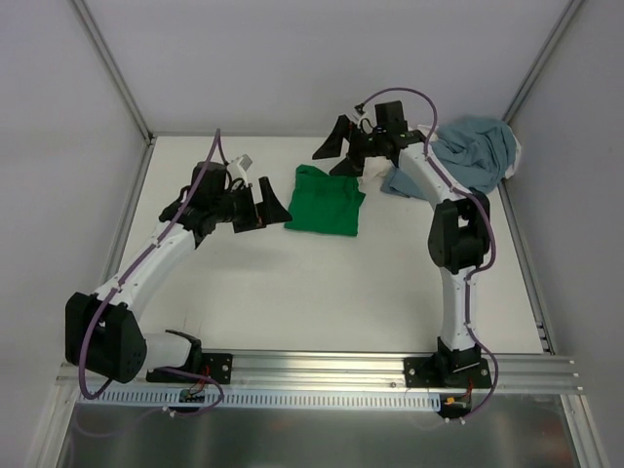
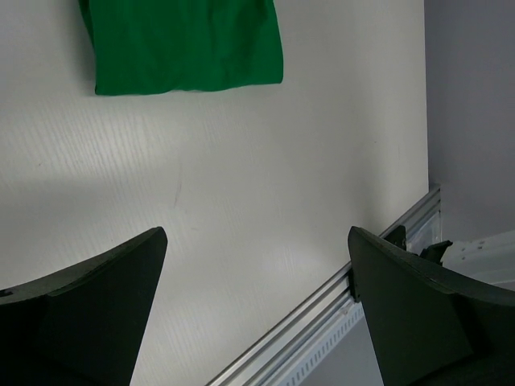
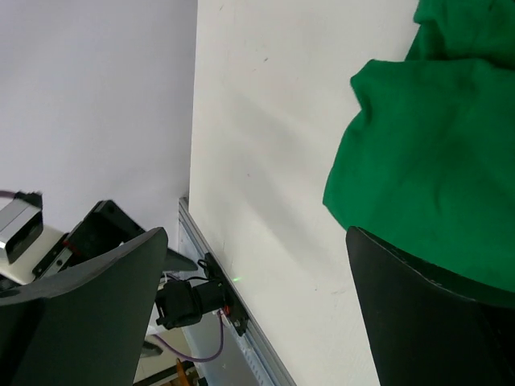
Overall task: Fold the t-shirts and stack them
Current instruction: Put the neatly folded tshirt into the corner of the board with the left arm
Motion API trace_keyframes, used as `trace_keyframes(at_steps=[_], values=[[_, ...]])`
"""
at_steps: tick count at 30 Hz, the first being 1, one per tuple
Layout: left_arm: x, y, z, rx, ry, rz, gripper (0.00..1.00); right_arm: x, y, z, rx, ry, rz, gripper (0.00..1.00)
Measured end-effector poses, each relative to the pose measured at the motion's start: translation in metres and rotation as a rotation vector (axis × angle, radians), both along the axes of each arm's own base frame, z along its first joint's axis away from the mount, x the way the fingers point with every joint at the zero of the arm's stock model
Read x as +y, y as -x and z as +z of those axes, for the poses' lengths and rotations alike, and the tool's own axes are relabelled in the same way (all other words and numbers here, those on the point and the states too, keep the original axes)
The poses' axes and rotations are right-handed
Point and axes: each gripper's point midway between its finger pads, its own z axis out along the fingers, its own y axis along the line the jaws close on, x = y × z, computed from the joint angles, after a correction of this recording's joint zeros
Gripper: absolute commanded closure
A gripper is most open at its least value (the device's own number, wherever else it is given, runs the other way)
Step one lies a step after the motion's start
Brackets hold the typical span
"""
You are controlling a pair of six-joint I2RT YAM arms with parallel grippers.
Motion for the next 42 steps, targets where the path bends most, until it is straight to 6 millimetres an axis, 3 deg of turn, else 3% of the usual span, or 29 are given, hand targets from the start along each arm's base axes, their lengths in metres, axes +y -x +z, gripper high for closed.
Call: trace_keyframes(at_steps=[2, 4, 9, 13, 17, 21, 26, 36, 42], values=[[-0.001, -0.005, -0.004, -0.001, -0.001, 0.003, 0.01, -0.001, 0.007, 0.006, -0.011, 0.001, 0.009, 0.01], [-0.005, -0.010, -0.012, 0.010, -0.006, 0.000, 0.01, -0.002, 0.013, -0.001, 0.002, 0.011, 0.016, 0.00], [-0.009, -0.018, -0.033, 0.061, -0.024, -0.003, 0.01, -0.008, 0.037, -0.042, 0.110, 0.082, 0.038, 0.00], [-0.009, -0.020, -0.035, 0.061, -0.027, -0.001, 0.01, -0.022, 0.064, -0.072, 0.171, 0.163, 0.058, 0.01], [-0.010, -0.021, -0.033, 0.051, -0.022, -0.002, 0.01, -0.044, 0.101, -0.088, 0.225, 0.226, 0.063, 0.01], [-0.017, -0.025, -0.032, 0.039, 0.008, -0.025, 0.01, -0.067, 0.122, -0.083, 0.217, 0.250, 0.045, 0.01], [-0.022, -0.036, -0.044, 0.033, 0.014, -0.046, 0.02, -0.092, 0.131, -0.071, 0.184, 0.262, 0.009, 0.01], [-0.002, -0.086, -0.128, 0.161, -0.018, 0.030, 0.01, -0.121, 0.156, -0.030, 0.111, 0.275, -0.031, 0.01], [0.004, -0.130, -0.134, 0.122, -0.004, 0.066, 0.01, -0.127, 0.174, -0.010, 0.090, 0.272, -0.042, 0.01]])
